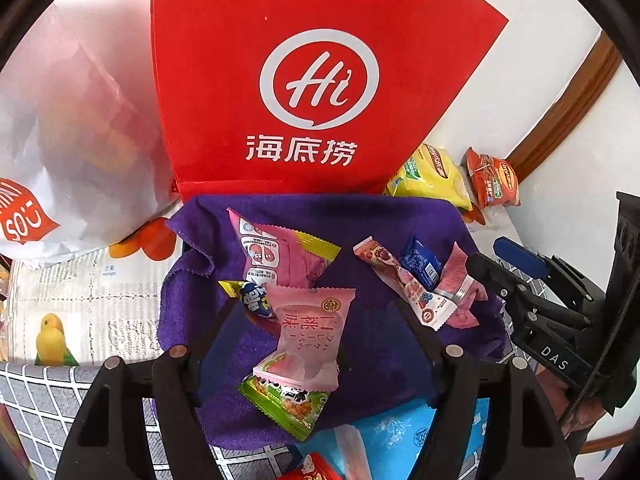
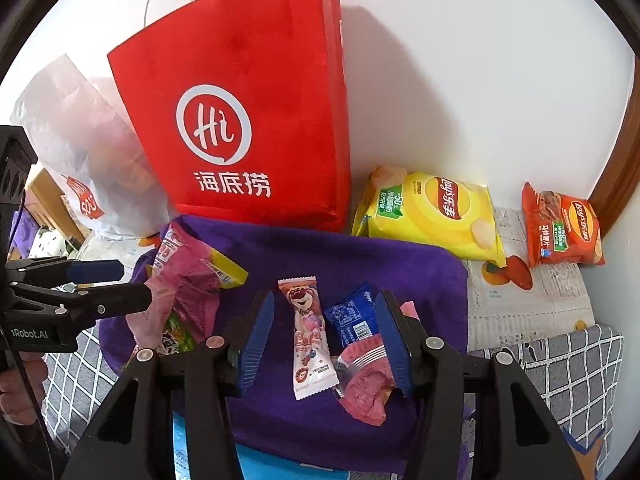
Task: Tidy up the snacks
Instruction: 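Open both tools to drop the snacks onto the purple towel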
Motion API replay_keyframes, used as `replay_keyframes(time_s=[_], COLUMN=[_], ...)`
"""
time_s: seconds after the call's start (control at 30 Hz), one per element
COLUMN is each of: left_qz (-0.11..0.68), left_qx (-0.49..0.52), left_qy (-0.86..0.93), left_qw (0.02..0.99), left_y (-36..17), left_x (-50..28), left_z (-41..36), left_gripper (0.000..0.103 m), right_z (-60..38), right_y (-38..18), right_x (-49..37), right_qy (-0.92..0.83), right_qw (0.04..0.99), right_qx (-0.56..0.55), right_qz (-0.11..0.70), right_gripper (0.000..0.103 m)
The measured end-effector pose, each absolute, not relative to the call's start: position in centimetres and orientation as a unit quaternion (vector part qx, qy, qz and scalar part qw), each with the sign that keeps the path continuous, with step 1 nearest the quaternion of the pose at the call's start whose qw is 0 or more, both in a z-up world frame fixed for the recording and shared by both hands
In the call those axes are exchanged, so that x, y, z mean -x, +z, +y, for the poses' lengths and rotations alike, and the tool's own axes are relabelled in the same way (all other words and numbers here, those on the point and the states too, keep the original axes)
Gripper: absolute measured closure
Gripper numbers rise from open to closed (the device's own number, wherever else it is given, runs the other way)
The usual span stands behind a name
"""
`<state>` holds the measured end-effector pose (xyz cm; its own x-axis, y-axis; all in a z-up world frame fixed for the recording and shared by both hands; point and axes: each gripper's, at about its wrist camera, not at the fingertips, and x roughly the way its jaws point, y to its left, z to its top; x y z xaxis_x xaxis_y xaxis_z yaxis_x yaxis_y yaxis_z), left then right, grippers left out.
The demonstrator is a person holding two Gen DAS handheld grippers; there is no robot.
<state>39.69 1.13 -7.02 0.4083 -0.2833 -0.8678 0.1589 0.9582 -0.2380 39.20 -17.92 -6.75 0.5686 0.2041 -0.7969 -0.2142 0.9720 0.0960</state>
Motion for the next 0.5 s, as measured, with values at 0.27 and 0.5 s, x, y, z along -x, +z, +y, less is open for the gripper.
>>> replay_keyframes(time_s=[0.27,0.5], left_qz=[0.514,0.500], left_qx=[0.065,0.069], left_qy=[-0.136,-0.144], left_qw=[0.844,0.851], left_y=[-5.7,-4.0], left_x=[-39.2,-38.2], left_z=[1.5,1.7], left_gripper=[0.028,0.028], right_z=[-18.0,-18.1], right_y=[-5.5,-4.0], right_x=[-38.7,-37.3], right_qy=[0.107,0.087], right_qw=[0.890,0.896], right_qx=[0.005,-0.005], right_qz=[0.443,0.435], right_gripper=[0.043,0.042])
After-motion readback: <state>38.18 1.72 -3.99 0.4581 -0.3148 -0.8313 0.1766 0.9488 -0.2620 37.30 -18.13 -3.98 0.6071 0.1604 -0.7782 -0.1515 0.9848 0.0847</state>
